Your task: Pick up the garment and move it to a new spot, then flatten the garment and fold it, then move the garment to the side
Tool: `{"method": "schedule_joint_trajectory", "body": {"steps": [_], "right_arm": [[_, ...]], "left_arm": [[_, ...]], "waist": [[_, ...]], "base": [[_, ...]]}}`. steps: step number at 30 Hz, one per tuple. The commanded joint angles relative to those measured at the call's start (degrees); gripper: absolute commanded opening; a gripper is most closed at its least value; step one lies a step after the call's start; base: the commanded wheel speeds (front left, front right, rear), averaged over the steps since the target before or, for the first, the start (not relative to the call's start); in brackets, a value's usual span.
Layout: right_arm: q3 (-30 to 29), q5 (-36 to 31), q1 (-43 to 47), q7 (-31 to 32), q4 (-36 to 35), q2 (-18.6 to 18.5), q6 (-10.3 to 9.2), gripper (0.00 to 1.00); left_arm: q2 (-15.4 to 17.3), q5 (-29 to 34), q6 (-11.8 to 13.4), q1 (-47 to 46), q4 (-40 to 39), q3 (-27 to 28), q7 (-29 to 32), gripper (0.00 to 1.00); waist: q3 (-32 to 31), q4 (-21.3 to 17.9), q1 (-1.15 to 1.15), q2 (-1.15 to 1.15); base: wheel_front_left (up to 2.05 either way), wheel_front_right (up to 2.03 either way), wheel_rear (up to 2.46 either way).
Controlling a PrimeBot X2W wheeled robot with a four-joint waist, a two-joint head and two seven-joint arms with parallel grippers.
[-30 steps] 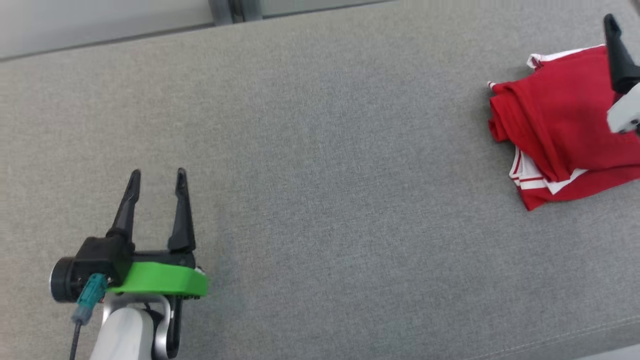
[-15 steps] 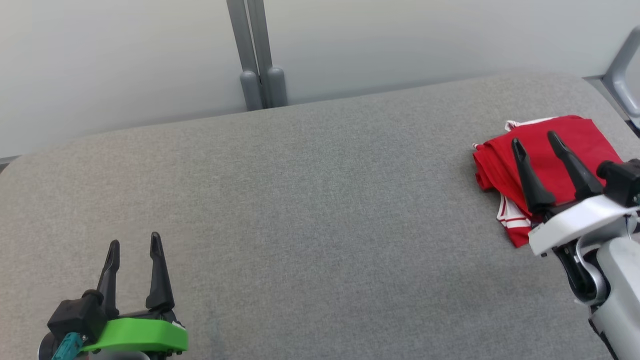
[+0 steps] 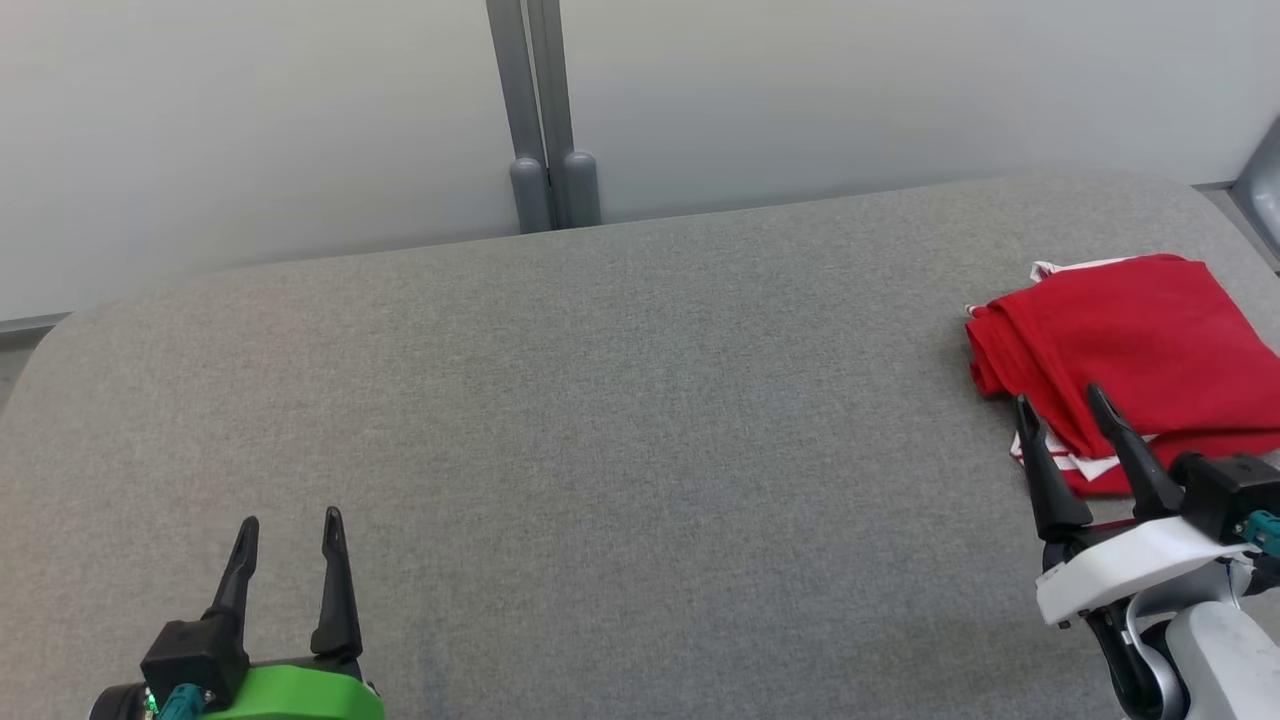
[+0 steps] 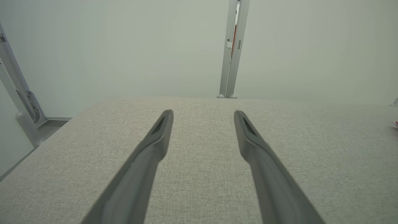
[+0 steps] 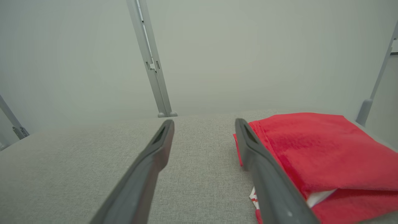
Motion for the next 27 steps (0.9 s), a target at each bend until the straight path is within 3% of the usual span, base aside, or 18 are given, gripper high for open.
{"method": "schedule_joint_trajectory", "body": {"steps": [1,20,21,27], "right_arm": [[-0.1,-0.51,0.5,-0.11,-0.36,0.3,0.01,1.0],[-0.24,-2.67,-0.34,-0.11,1.02,1.78,0.01,1.0],[-0.26,-2.35,-0.08,0.0,0.85,1.78,0.0,0.0],[-0.6,0.72,0.93,0.98,2.01,3.21,0.0,0.0]], "left_arm": [[-0.11,0.68,-0.38,0.08,0.15,0.24,-0.26,1.0],[-1.24,3.05,-1.4,-1.14,1.27,0.82,-0.26,1.0],[-1.3,2.58,-1.21,-0.44,1.21,0.62,-0.01,0.0],[-1.58,-0.86,-1.35,-0.68,3.36,1.26,1.62,0.0]], "waist": [[0.08,-0.18,0.0,0.0],[0.24,-0.36,0.0,0.0],[0.25,-0.35,0.0,0.0],[0.26,-0.28,0.0,0.0]], "base": [[0.0,0.0,0.0],[0.0,0.0,0.0],[0.0,0.0,0.0],[0.0,0.0,0.0]]}}
